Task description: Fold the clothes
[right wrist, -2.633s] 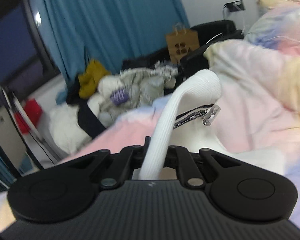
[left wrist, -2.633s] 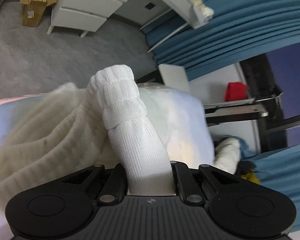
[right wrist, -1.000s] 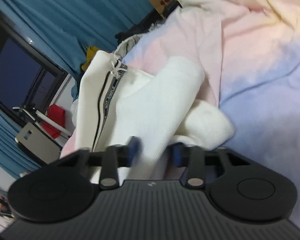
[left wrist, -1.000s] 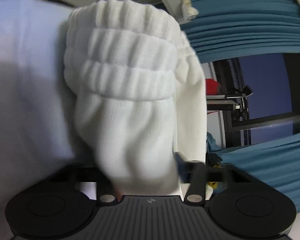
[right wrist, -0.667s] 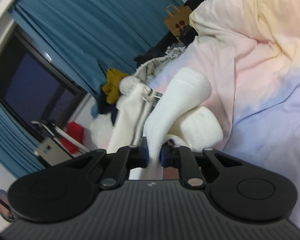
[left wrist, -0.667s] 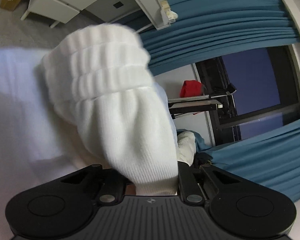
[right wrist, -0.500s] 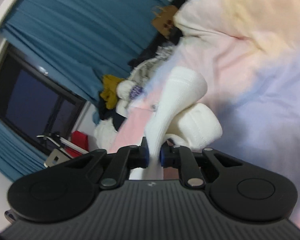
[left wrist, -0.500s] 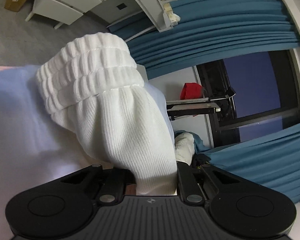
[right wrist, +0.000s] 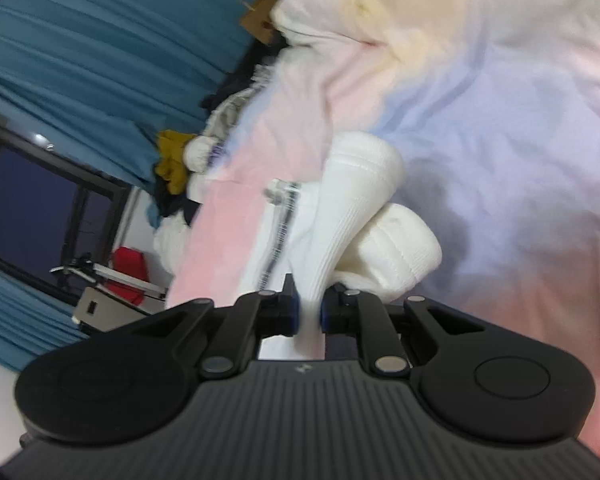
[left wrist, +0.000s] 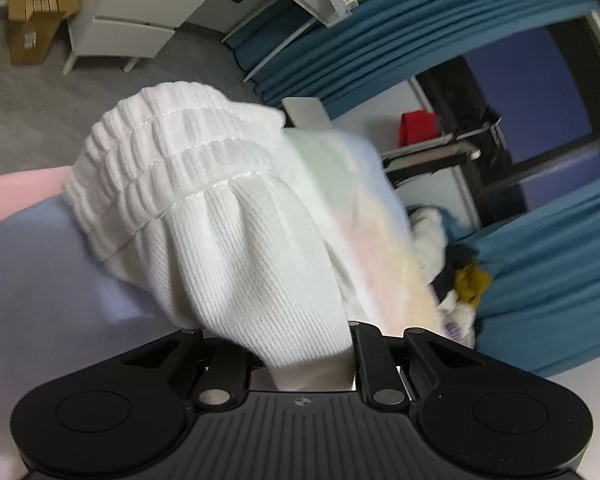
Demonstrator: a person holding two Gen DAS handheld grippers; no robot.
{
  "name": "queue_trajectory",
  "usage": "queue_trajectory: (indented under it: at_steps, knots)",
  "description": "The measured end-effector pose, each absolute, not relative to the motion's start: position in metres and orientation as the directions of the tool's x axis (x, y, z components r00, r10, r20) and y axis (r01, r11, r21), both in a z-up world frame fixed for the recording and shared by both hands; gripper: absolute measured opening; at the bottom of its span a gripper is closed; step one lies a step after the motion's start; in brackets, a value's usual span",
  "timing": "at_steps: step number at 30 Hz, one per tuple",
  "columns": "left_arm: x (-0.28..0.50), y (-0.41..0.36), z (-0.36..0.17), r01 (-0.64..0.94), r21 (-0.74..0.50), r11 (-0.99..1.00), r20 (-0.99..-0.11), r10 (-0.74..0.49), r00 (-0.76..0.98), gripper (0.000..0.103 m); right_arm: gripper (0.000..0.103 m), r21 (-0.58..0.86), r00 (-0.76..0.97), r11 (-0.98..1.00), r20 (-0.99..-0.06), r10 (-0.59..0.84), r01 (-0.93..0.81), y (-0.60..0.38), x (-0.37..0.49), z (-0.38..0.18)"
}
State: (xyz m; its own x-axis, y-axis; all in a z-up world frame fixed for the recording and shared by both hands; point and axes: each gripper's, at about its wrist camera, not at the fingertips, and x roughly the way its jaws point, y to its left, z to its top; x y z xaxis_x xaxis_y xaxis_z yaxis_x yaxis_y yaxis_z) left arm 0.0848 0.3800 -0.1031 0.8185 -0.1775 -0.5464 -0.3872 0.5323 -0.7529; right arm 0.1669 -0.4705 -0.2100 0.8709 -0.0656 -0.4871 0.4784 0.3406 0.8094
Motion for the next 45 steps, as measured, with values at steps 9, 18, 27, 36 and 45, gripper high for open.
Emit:
queue_trajectory:
  at_steps: [9, 18, 27, 36, 45]
  knots:
    - [0.021, 0.344, -0.073, -0.418, -0.596, 0.685, -0.627, -0.073, 0.775, 0.05, 0.014, 0.778, 0.829, 0.307, -0.554, -0.075, 0.548, -0.471, 0.167, -0.242]
    - [0.015, 0.279, 0.012, -0.323, -0.443, 0.836, -0.592, -0.003, 0.806, 0.064, 0.014, 0.77, 0.832, 0.328, -0.545, -0.109, 0.547, -0.467, 0.167, -0.238]
    - [0.067, 0.15, 0.021, -0.125, -0.341, 0.932, -0.559, -0.094, 0.824, 0.071, 0.014, 0.783, 0.838, 0.308, -0.534, -0.114, 0.54, -0.467, 0.167, -0.237]
    - [0.122, 0.066, -0.048, -0.046, -0.287, 0.957, -0.629, -0.152, 0.762, 0.071, 0.014, 0.782, 0.842, 0.322, -0.524, -0.124, 0.534, -0.465, 0.165, -0.231]
    - [0.152, 0.052, -0.101, -0.047, -0.181, 0.982, -0.717, -0.099, 0.69, 0.068, 0.014, 0.779, 0.852, 0.351, -0.506, -0.137, 0.519, -0.463, 0.164, -0.223]
